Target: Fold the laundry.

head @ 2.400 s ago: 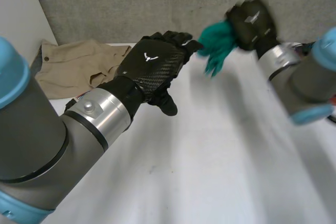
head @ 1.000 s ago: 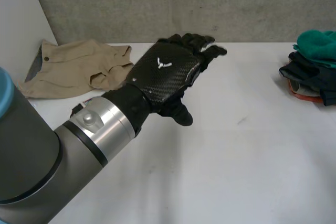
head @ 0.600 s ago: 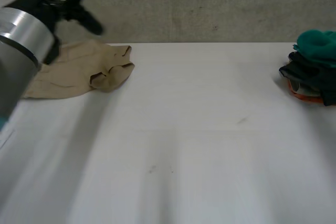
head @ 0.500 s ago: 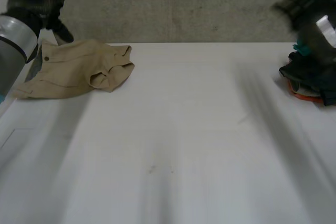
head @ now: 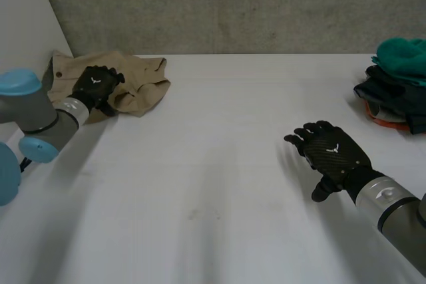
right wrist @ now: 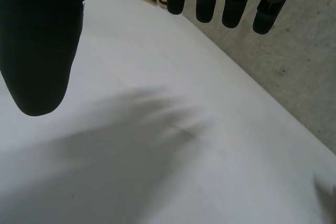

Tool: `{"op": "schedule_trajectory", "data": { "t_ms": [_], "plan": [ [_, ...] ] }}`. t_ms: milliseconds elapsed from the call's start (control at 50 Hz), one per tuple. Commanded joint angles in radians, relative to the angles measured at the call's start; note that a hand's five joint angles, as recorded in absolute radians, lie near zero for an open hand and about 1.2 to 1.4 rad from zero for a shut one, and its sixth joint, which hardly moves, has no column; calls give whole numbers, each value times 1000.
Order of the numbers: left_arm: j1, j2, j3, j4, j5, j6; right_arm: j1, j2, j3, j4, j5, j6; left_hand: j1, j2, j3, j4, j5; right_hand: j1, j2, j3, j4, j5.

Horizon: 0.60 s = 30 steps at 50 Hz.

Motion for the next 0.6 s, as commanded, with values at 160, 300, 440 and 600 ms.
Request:
{"op": "schedule_trajectory", "data": {
  "t_ms": [160,300,440,600],
  "plan": [
    [-5,-124,123,49,-9,-1,-1,17,10,-29,0,3,277,286,286,285,281,-64,-41,-43,-44,-43],
    [-6,-158,169,58,-19,-1,-3,19,10,-33,0,3,684,692,693,692,687,-64,-41,-43,-44,-43],
    [-34,-101,86,147,-154,-8,-3,19,12,-35,3,3,981,990,991,990,985,-64,-41,-43,-44,-43],
    [-217,280,-326,182,-182,-84,-16,6,4,-52,69,3,981,990,991,990,985,-64,-41,-43,-44,-43]
  ]
}}
